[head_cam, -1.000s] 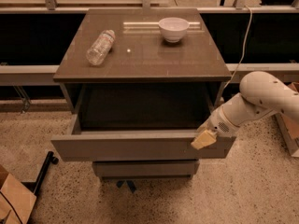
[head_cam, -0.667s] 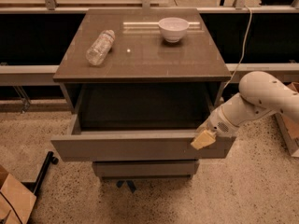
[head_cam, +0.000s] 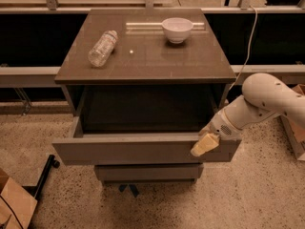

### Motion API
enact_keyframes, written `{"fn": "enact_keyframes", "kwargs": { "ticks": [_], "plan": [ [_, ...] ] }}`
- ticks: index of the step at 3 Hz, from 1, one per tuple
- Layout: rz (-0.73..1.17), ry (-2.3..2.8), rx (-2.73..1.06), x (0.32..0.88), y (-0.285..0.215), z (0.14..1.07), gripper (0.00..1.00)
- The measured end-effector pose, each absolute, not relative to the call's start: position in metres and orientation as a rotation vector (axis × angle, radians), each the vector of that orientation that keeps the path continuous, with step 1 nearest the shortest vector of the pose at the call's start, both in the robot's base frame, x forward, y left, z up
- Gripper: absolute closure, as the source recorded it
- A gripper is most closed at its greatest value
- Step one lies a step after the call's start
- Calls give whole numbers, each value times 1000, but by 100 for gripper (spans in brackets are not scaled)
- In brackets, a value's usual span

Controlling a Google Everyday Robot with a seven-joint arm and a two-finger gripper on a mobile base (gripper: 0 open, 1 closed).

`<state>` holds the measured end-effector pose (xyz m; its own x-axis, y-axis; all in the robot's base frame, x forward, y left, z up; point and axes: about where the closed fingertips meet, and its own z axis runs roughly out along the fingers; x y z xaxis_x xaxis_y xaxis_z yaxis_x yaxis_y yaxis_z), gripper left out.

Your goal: Open top drawer

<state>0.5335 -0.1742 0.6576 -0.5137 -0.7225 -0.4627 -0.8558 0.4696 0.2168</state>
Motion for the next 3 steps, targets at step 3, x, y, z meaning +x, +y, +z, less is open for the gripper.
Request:
{"fn": "enact_keyframes", "kwargs": {
  "ticks": [3],
  "plan": [
    [656,2577,-1337,460,-196,658,0]
  ]
}}
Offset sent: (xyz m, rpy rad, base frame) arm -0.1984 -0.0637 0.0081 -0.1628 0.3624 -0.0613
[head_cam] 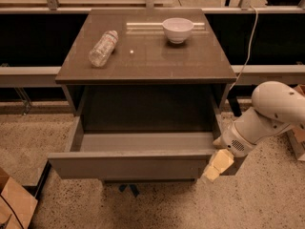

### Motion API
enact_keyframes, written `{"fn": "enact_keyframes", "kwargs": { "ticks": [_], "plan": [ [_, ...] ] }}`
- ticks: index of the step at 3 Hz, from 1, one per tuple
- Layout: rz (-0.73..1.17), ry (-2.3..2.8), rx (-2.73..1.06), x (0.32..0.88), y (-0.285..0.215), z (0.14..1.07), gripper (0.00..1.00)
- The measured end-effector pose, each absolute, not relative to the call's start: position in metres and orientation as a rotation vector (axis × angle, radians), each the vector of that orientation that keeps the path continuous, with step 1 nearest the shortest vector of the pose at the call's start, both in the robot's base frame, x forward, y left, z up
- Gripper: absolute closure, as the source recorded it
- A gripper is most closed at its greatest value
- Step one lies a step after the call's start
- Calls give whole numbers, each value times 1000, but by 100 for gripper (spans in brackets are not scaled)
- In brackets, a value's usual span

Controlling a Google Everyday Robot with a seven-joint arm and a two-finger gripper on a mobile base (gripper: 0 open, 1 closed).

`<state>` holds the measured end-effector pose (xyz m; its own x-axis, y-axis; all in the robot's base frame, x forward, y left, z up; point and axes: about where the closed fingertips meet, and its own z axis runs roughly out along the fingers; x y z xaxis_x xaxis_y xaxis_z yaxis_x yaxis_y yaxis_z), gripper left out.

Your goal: Open top drawer

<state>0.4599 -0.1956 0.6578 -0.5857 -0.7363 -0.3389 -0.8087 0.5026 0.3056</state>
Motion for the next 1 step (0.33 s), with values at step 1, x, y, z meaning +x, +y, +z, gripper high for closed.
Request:
{"fn": "enact_keyframes", "kwargs": {
  "ticks": [1],
  "plan": [
    [656,2577,-1337,460,-195,658,0]
  ]
}}
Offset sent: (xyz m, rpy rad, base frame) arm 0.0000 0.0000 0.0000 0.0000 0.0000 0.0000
